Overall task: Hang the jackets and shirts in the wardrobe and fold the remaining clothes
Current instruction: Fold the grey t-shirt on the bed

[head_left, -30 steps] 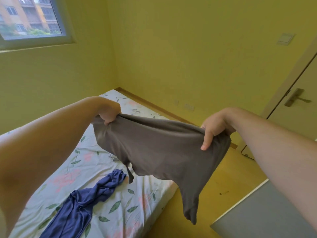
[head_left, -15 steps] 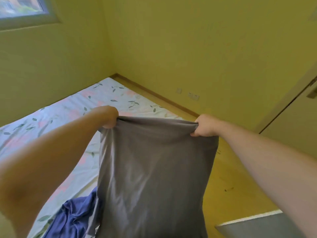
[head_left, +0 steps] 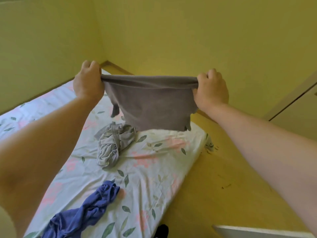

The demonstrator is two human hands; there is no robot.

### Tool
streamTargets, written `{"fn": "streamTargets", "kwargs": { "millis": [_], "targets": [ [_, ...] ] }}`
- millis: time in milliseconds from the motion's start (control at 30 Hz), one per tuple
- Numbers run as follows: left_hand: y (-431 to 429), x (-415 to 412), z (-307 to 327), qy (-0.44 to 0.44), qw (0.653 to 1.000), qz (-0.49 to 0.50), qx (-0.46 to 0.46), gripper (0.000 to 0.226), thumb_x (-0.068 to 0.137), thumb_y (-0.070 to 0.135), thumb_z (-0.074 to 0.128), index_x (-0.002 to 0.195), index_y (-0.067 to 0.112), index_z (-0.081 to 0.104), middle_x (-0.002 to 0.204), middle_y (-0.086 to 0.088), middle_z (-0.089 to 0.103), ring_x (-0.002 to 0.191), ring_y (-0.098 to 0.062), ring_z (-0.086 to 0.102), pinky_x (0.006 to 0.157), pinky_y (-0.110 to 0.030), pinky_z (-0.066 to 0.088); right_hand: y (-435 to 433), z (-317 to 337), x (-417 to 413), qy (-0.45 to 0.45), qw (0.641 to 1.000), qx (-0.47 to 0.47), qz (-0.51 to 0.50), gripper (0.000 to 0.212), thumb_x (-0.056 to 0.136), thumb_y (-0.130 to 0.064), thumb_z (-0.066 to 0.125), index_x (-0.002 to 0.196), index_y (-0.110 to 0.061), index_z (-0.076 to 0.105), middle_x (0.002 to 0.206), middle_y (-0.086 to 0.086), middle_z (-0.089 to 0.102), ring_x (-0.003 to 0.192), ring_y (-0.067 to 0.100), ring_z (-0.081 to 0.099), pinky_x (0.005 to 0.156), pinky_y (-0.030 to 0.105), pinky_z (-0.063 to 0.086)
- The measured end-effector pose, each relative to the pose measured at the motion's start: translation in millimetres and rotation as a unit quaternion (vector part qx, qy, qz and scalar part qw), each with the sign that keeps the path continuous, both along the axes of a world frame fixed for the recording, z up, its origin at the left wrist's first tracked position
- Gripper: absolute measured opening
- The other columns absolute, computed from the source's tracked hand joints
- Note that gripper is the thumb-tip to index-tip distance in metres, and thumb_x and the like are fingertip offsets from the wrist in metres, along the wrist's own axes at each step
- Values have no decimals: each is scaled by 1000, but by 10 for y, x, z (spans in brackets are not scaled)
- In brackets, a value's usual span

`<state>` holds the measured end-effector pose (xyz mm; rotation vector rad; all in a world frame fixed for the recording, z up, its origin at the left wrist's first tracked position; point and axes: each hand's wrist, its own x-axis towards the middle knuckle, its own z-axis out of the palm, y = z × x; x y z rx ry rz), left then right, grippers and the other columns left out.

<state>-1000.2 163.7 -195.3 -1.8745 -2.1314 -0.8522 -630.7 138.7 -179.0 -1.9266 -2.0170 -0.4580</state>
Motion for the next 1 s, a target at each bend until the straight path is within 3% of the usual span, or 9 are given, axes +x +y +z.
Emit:
{"fn": "streamTargets", "kwargs": {
  "millis": [167, 300, 367, 500, 667, 767, 867, 933, 1000],
  "targets": [
    [-211, -213, -689, 93, 992, -80, -23, 25, 78, -8, 61, 101, 3, 55, 115, -23, 51, 85, -45, 54, 65, -49, 44, -73, -522, -30, -10, 994, -74, 81, 23, 96, -25, 54, 110, -6, 54, 114, 16, 54, 103, 37, 51, 79, 41, 37],
    [-447, -296, -1506, 170, 964, -138, -152, 29, 71, -4, 65, 98, 4, 58, 102, -20, 55, 91, -42, 53, 81, -54, 47, -222, -1373, -87, -53, 968, -231, 88, 15, 94, -17, 52, 107, -14, 59, 113, 9, 59, 107, 33, 55, 76, 38, 40],
    [-561, -313, -1989, 179, 943, -184, -212, 31, 69, -10, 65, 97, 3, 62, 96, -19, 60, 88, -40, 56, 78, -52, 50, -293, -1901, -127, -98, 949, -289, 74, 22, 90, -12, 49, 106, -16, 62, 111, 8, 58, 105, 34, 56, 84, 41, 43],
    [-850, -342, -2972, 222, 884, -241, -332, 28, 73, -9, 68, 97, 6, 67, 92, -13, 62, 81, -35, 58, 64, -44, 51, -517, -2990, -216, -255, 873, -400, 112, 35, 89, -10, 47, 110, -25, 70, 116, 3, 60, 120, 32, 47, 111, 54, 27],
    [-1233, -324, -3927, 334, 807, -339, -349, 36, 43, -5, 85, 71, 11, 68, 65, -10, 57, 48, -27, 59, 52, -36, 49, -954, -3976, -284, -408, 750, -466, 232, 30, 94, -16, 47, 112, -25, 70, 116, 6, 67, 127, 37, 47, 119, 62, 9],
    [-1453, -345, -4313, 372, 755, -398, -366, 28, 62, 10, 85, 86, 15, 72, 73, -5, 62, 56, -27, 64, 54, -33, 48, -1138, -4244, -347, -388, 717, -529, 237, 20, 89, -7, 50, 88, -24, 60, 84, -2, 59, 94, 26, 60, 97, 48, 34],
    [-1630, -395, -4552, 404, 690, -410, -438, 34, 96, 23, 52, 130, 24, 56, 108, 0, 63, 94, -26, 66, 70, -35, 47, -1289, -4407, -312, -311, 716, -588, 211, 25, 84, 3, 52, 94, -16, 38, 75, -1, 45, 62, 19, 48, 56, 31, 32],
    [-1674, -427, -4605, 421, 647, -421, -476, 37, 103, 25, 39, 140, 26, 43, 122, 2, 59, 108, -24, 62, 77, -35, 46, -1376, -4478, -265, -280, 725, -598, 196, 32, 83, 4, 53, 100, -16, 35, 79, 1, 50, 60, 21, 47, 48, 33, 29],
    [-1718, -445, -4607, 419, 622, -420, -511, 37, 105, 26, 38, 142, 27, 39, 128, 3, 57, 113, -23, 60, 82, -35, 48, -1452, -4490, -251, -269, 719, -608, 204, 29, 83, 4, 52, 99, -16, 40, 92, 2, 62, 74, 25, 59, 54, 34, 34]
  ]
}}
